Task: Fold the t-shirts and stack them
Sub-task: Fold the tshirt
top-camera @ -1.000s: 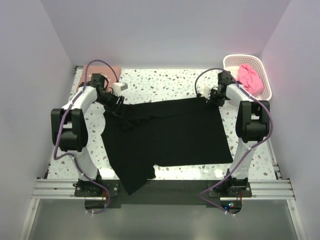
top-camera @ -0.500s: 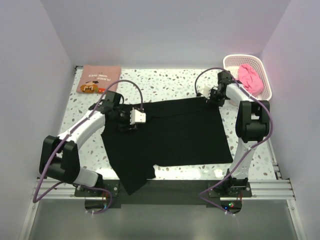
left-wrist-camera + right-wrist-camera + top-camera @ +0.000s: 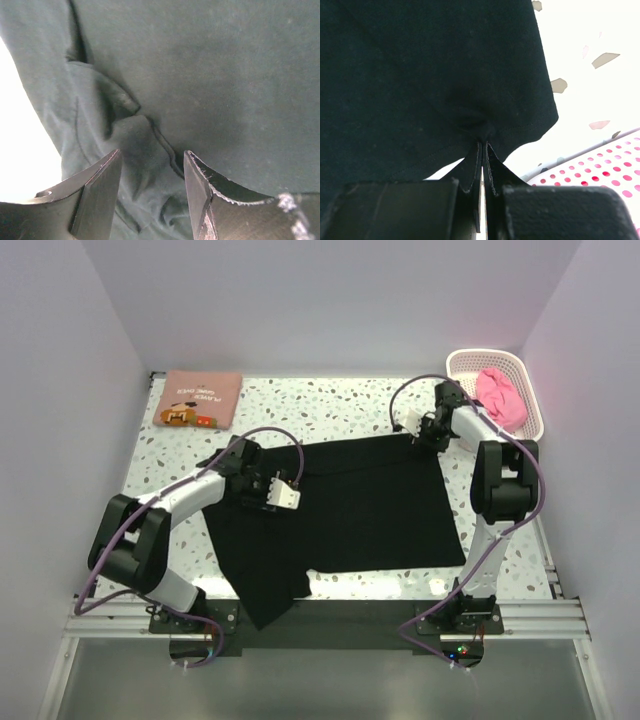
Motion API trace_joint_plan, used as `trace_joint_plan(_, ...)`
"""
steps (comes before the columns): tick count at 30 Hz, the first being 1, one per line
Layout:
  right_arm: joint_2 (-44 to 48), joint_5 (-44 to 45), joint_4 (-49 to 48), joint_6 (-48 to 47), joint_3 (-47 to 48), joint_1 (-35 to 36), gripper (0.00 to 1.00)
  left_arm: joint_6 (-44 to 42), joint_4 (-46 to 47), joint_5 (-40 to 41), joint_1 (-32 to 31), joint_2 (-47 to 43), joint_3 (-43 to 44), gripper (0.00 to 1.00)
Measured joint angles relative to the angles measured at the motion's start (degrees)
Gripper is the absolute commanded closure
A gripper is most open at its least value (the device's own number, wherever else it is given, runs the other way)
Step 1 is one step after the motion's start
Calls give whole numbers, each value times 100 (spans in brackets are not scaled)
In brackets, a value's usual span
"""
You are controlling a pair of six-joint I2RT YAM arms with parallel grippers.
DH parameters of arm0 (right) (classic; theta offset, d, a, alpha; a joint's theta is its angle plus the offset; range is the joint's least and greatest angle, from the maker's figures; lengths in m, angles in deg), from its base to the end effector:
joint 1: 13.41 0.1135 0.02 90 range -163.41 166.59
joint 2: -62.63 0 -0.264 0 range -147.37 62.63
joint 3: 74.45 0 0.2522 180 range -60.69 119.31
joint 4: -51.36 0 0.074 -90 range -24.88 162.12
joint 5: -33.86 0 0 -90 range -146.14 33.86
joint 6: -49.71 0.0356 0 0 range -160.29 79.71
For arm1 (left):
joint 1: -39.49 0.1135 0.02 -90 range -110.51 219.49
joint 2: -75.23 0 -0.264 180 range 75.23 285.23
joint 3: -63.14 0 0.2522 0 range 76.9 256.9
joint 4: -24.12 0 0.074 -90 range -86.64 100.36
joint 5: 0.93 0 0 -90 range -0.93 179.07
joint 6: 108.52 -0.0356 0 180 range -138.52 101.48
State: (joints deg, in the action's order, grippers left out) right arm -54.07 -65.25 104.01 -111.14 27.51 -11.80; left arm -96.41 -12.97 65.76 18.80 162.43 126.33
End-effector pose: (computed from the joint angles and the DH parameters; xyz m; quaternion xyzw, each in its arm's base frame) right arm 0.4242 0.0176 0.1844 -0.5903 0.7793 -0.0469 0.2051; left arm 0.2654 -0.1153 0.1812 0.7518 0.5804 -0.0548 0.3082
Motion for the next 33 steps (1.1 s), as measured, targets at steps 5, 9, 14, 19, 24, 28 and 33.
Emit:
trace_joint_plan(5,-33,61,11,13,22,0,100,-170,24,190,-2,234,0,43)
trace_joint_plan(9,-35,63,13,24,66,0,100,-280,66,376,-2,378,0,46)
trace_joint_plan(14,-35,63,13,33,94,0,100,-144,212,579,0,494,9,79)
trace_joint_plan(19,-35,63,33,28,105,0,100,125,140,557,48,494,297,100)
trace_joint_plan(24,-35,63,66,11,160,0,100,450,-317,153,358,494,922,100)
trace_joint_plan(28,-35,59,111,-50,175,0,100,581,-925,-291,612,496,1425,100)
trace_joint_plan(33,13,57,208,-262,131,0,100,647,-1816,-883,739,549,1808,100)
